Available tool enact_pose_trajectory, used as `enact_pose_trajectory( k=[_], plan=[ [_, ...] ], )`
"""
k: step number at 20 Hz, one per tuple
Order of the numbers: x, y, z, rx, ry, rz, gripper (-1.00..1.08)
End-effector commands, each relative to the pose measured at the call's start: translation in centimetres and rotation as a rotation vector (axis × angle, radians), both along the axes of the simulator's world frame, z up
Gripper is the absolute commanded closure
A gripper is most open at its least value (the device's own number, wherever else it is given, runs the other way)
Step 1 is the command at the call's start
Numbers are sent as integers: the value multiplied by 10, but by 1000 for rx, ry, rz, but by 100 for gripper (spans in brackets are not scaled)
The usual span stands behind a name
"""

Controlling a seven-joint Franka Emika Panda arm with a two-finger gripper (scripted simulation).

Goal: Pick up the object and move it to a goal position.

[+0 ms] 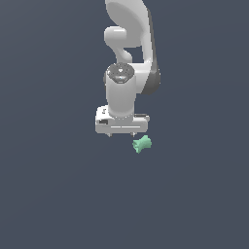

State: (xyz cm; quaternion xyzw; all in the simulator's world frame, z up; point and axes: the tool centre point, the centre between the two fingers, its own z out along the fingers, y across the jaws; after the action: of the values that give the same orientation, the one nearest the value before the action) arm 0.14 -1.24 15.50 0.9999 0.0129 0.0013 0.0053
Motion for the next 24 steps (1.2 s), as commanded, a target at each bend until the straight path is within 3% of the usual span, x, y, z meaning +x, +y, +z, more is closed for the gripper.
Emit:
enact_pose_trajectory(
  k=[1,15,24],
  plan=[
    [0,0,0,0,0,0,-92],
    [3,-2,-2,23,6,1,-92],
    [2,5,-6,23,6,-70,-92]
  ],
)
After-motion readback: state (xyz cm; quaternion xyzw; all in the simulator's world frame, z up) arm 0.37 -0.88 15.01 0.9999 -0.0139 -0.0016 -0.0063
